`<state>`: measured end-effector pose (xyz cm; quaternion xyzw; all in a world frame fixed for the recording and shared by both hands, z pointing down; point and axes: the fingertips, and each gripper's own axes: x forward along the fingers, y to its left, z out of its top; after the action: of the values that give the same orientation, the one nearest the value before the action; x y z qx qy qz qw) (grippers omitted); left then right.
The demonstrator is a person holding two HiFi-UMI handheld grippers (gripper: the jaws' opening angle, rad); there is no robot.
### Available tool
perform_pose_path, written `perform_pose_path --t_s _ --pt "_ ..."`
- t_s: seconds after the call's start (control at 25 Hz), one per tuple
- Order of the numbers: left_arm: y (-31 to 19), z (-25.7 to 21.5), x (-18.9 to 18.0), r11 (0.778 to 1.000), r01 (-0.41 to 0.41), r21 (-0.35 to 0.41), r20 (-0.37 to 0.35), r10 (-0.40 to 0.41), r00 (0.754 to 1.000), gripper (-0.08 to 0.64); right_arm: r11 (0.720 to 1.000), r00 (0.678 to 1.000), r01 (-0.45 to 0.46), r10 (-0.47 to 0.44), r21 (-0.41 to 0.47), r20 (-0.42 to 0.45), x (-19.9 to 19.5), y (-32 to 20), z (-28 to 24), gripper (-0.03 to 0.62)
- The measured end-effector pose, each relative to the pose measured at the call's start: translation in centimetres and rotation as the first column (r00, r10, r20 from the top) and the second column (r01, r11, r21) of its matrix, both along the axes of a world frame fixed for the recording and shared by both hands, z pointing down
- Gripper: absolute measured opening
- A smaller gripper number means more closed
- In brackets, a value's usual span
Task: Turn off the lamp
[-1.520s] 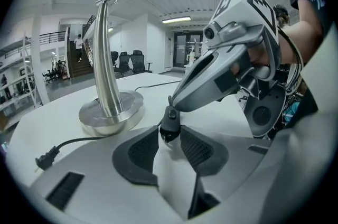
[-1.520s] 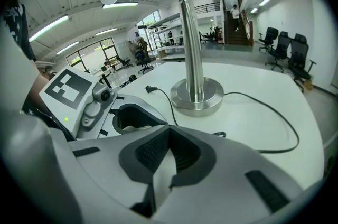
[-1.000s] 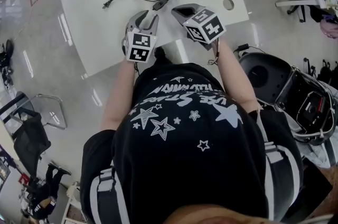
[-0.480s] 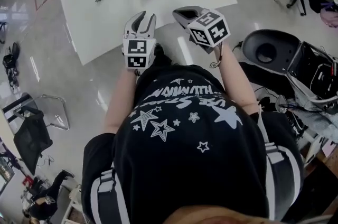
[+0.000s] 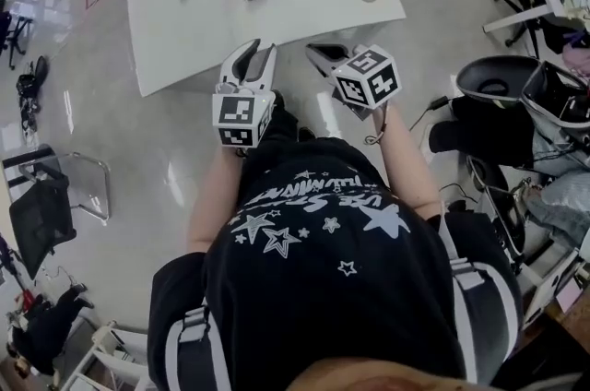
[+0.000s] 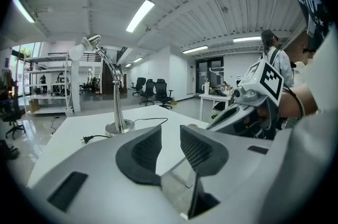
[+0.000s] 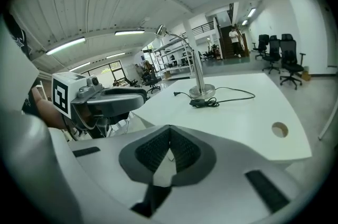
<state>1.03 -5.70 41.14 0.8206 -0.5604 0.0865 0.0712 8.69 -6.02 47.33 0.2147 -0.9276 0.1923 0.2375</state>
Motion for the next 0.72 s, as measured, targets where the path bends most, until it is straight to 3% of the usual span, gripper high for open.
perform_pose_path --t_s 0.12,0.2,0.36,0.72 --pt "1.5 -0.3 0.2 0.999 0.032 0.007 -0.012 -0.032 0.999 0.122 1.000 1.000 0.013 -0.013 0.012 0.008 0.8 1.2 -0.2 0.005" --pt "2.3 -0.4 0.2 0.999 0.054 0.007 -0.016 -0.054 0.998 0.065 1.000 1.000 -0.001 0.001 0.012 0.025 1.5 1.6 -0.5 0.006" --pt "3.2 -0.8 0.1 0.997 0.076 0.004 -0.024 -0.076 0.997 0.016 0.999 0.997 -0.041 0.041 0.003 0.068 2.4 2.1 -1.1 0.005" --pt "5.2 -1.5 0.1 0.999 0.039 -0.003 -0.078 -0.039 0.996 0.011 0.992 0.986 -0.126 0.125 -0.002 0.110 3.0 4.5 -2.7 0.005"
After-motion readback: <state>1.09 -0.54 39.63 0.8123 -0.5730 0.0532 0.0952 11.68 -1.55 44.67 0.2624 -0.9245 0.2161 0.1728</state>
